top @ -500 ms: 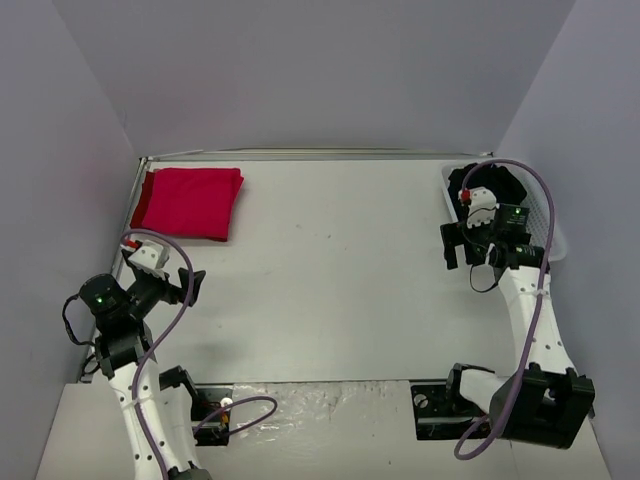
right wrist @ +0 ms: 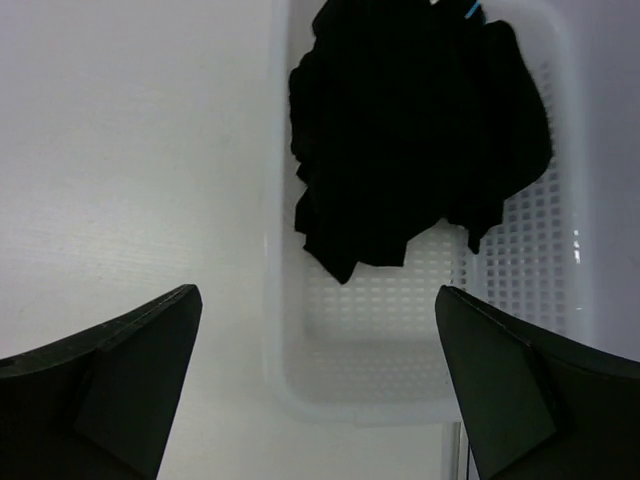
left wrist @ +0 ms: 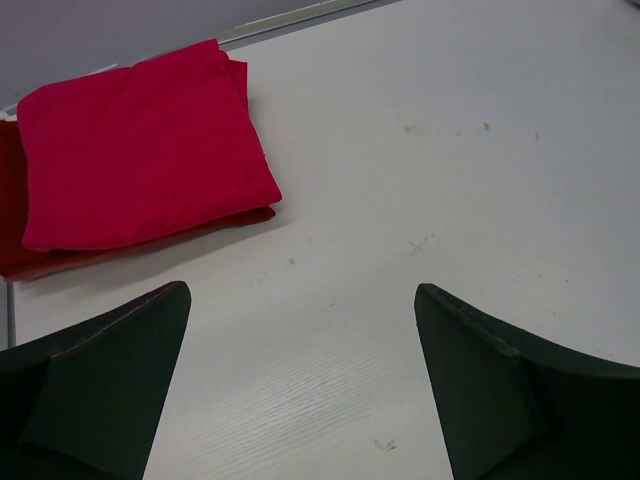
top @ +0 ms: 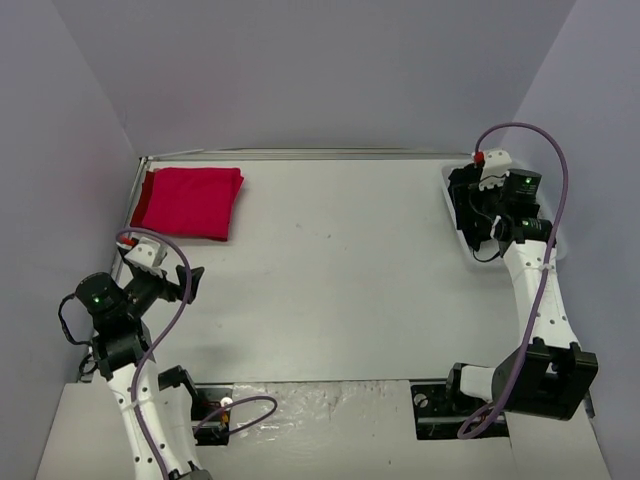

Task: Fold and stack the t-shirts
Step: Grab crumpled tshirt from bin with the right arm

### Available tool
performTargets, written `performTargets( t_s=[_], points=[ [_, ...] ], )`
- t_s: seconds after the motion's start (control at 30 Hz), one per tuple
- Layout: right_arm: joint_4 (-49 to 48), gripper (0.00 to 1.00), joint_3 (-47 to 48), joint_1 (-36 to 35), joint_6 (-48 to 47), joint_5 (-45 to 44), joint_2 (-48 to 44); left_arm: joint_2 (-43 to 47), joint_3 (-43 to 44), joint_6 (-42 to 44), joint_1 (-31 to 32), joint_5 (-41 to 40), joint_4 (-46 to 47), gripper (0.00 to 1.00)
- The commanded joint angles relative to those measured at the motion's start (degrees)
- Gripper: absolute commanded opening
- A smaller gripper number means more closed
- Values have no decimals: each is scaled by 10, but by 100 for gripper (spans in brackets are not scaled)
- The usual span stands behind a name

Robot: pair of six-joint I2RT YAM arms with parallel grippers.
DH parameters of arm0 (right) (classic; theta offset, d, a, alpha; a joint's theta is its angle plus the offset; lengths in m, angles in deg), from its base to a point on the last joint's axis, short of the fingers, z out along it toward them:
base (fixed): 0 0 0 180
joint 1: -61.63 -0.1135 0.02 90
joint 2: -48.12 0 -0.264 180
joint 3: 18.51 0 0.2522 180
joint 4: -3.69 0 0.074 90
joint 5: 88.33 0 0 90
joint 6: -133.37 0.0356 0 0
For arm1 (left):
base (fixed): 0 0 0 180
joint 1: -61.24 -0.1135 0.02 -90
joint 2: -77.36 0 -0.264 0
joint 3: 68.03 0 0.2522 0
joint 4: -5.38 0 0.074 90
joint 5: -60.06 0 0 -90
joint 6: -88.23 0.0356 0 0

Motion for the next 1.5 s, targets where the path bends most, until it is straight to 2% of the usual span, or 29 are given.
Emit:
performTargets(
  t_s=[0.0,0.07,0.2,0.27,0.43,0.53,0.9,0.97,1.03,1.07,1.13,1.17,1.2,1.47],
  points=[
    [-83,100,21,-1,15,-74,20,10,23,-2,-6,21,6,94],
    [-80,100,39,0,4,-87,35,11,22,-1,-6,22,5,94],
    [-180,100,11,2,-15,-136,58,6,20,0,-6,28,6,94],
    [-223,100,-1,2,-30,-198,74,4,20,0,-7,29,5,94],
    [-310,100,-3,16,-60,-247,177,2,19,2,-6,30,5,94],
    [-326,100,13,23,-59,-251,216,-1,17,4,-8,31,6,94],
    [-291,99,130,48,-32,-194,411,-22,15,9,-10,29,5,94],
    [-289,96,146,51,-31,-182,437,-21,15,13,-11,28,4,94],
    [-283,88,157,53,-30,-177,453,-21,14,14,-12,25,1,94],
    [-278,69,170,54,-30,-174,469,-21,15,14,-16,26,1,94],
    [-263,42,181,56,-27,-170,481,-21,14,14,-17,28,-1,94],
    [-259,15,188,56,-27,-168,487,-21,14,14,-19,29,-1,94],
    [-256,0,188,56,-27,-167,487,-21,14,14,-20,31,-1,94],
    [-241,0,155,57,-22,-164,419,-17,12,13,-20,42,2,94]
  ],
)
